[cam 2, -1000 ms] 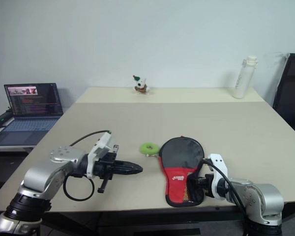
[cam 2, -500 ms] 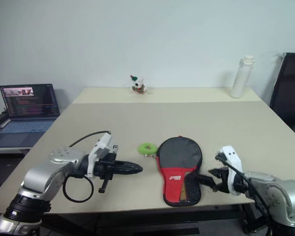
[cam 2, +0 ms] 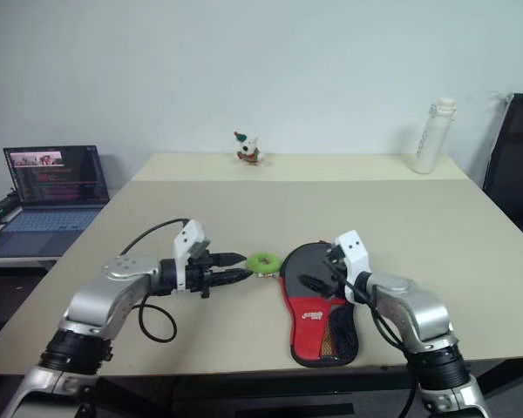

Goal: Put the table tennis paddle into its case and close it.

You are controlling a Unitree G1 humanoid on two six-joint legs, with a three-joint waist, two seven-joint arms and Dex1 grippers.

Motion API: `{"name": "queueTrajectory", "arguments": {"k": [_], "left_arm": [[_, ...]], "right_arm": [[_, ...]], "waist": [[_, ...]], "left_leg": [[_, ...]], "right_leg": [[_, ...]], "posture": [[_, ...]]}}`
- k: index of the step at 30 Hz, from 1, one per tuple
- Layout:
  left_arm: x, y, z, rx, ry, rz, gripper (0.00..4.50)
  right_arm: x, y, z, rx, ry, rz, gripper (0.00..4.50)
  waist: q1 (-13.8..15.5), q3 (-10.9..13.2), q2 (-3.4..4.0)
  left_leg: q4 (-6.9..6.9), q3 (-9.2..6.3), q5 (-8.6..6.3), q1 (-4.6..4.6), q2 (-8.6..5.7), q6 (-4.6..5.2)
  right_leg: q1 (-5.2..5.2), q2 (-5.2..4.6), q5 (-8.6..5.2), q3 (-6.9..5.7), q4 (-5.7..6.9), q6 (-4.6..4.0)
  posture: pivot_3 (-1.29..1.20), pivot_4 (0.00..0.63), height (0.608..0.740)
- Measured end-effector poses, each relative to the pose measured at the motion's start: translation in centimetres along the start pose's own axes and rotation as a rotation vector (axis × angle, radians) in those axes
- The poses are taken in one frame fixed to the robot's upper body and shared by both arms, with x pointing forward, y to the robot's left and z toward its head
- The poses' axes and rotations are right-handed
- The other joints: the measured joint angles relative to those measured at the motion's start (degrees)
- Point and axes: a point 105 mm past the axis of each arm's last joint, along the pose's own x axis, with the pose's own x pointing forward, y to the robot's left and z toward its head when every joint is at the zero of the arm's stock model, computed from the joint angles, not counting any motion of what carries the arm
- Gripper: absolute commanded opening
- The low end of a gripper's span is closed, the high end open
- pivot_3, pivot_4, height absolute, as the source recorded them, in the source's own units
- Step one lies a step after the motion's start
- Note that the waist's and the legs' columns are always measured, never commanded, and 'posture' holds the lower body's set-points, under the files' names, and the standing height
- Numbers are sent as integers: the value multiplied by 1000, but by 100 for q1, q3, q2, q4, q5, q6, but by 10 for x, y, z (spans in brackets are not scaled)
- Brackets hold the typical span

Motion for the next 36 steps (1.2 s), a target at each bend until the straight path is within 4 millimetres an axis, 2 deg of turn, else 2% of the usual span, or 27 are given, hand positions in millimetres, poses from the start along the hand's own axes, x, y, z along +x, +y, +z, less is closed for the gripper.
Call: {"name": "queueTrajectory", "arguments": {"k": [2, 3, 9, 16, 21, 25, 28, 36], "left_arm": [[4, 6, -1, 8, 5, 39, 4243], [5, 8, -1, 11, 7, 52, 4460], [20, 23, -8, 20, 67, 99, 4460], [49, 42, -32, -48, 158, 130, 4460], [65, 44, -40, -94, 184, 131, 4460], [68, 41, -43, -103, 185, 112, 4460], [71, 38, -43, -107, 174, 96, 3830], [74, 29, -47, -124, 162, 45, 915]], "right_arm": [[3, 2, 0, -19, -5, 2, 4500], [4, 4, 0, -29, -4, 5, 4500], [7, 10, -13, -43, 31, 21, 4500], [12, 16, -14, -45, 26, 21, 4500], [12, 14, -16, -47, 30, -6, 4500], [12, 10, -18, -54, 37, -42, 4500], [11, 6, -18, -65, 41, -71, 4500], [12, 3, -14, -92, 19, -97, 4500]], "waist": [[-2, 0, 0], [-2, 0, 0], [-3, 0, -1], [-2, 1, -3], [-3, 4, -8], [-4, 3, -9], [0, 1, -11], [-6, 0, -13]], "left_leg": [[0, 0, 0, 1, -1, 0], [0, -1, 0, 1, 0, 0], [3, -1, 0, 5, -2, 0], [4, 0, 0, 3, -4, 0], [3, 0, 0, 2, -4, 0], [4, 0, 0, 6, -4, -1], [5, -1, 0, 7, -4, -1], [9, -1, 1, 20, -4, 0]], "right_leg": [[0, 0, 0, -1, 3, 0], [0, 1, 0, -1, 4, 0], [0, 2, 1, -1, 12, -1], [0, 2, 1, -4, 10, 0], [-1, 2, 1, -5, 10, 1], [1, 2, 1, -5, 15, 1], [3, 2, 2, -6, 16, 1], [12, 2, 2, -5, 25, 2]], "posture": [[0, 150, 740], [0, 150, 740], [0, 150, 740], [0, 150, 740], [0, 150, 740], [0, 150, 740], [0, 150, 740], [0, 150, 740]]}}
